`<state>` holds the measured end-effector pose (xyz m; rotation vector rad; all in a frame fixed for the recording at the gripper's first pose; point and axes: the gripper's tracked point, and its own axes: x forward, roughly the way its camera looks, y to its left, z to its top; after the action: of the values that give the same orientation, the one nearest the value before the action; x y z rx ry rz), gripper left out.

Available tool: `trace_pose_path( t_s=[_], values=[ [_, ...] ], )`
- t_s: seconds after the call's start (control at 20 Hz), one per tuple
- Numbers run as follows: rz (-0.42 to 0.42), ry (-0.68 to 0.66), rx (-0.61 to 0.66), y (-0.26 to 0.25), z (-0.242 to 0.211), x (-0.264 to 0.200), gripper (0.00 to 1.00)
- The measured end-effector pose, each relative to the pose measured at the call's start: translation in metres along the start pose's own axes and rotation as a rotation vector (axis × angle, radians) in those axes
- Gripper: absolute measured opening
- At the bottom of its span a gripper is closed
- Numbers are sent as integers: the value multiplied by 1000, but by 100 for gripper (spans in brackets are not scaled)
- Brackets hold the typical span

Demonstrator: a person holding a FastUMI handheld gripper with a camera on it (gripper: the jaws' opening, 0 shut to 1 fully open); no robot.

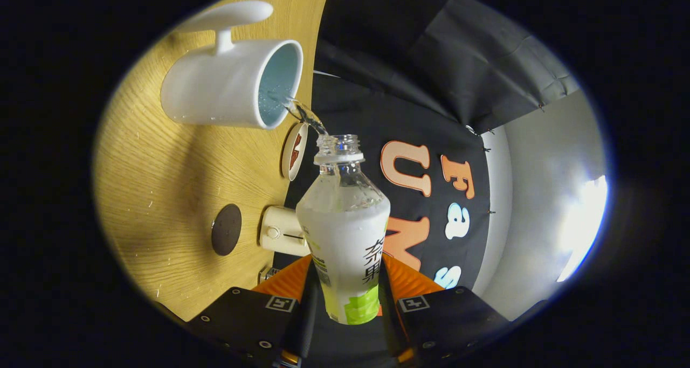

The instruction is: Take the bottle from table, then pour the juice into the cup, finally place the bottle on the coaster

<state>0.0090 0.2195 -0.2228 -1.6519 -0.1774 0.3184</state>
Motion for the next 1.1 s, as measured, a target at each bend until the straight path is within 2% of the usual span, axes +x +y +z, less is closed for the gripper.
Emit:
trace_pose_path(
  t_s=[0.35,1.1],
  values=[
    [-30,-11,-31,-14,-1,6,54],
    [-51,-69,-142,-11,13,7,54]
  ],
)
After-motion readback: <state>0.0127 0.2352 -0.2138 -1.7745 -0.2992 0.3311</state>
